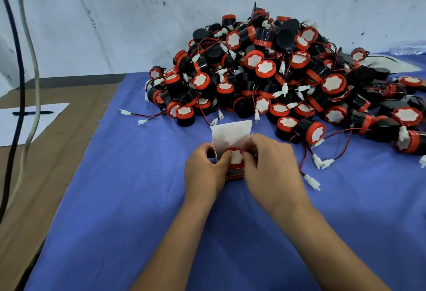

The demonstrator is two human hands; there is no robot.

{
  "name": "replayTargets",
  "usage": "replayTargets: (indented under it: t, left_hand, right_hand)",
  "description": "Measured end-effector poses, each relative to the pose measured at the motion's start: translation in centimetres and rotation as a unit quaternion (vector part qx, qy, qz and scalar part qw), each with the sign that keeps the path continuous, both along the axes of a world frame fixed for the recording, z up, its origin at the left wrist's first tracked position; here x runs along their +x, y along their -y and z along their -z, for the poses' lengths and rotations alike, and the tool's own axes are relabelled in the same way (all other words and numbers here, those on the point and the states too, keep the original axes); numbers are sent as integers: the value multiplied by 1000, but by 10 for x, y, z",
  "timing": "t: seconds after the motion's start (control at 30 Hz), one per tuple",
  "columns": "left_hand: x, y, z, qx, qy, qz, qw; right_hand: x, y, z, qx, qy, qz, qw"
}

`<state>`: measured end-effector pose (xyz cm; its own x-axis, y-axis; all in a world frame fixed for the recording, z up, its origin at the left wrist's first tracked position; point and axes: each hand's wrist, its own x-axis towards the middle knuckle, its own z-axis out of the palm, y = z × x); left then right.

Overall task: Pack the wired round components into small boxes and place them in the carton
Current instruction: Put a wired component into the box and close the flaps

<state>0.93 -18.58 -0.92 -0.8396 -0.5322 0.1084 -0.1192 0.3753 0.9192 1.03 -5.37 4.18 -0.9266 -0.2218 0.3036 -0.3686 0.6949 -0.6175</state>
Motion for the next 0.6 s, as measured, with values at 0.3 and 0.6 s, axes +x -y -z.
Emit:
replayTargets:
  t: [0.3,0.6]
  left_hand:
    - [1,0,3,-14,-19,19,1000]
    - [3,-2,-4,6,-5,38,999]
  right_hand:
    - [7,6,7,242,-11,32,970]
    - [0,12,12,168,-40,47,984]
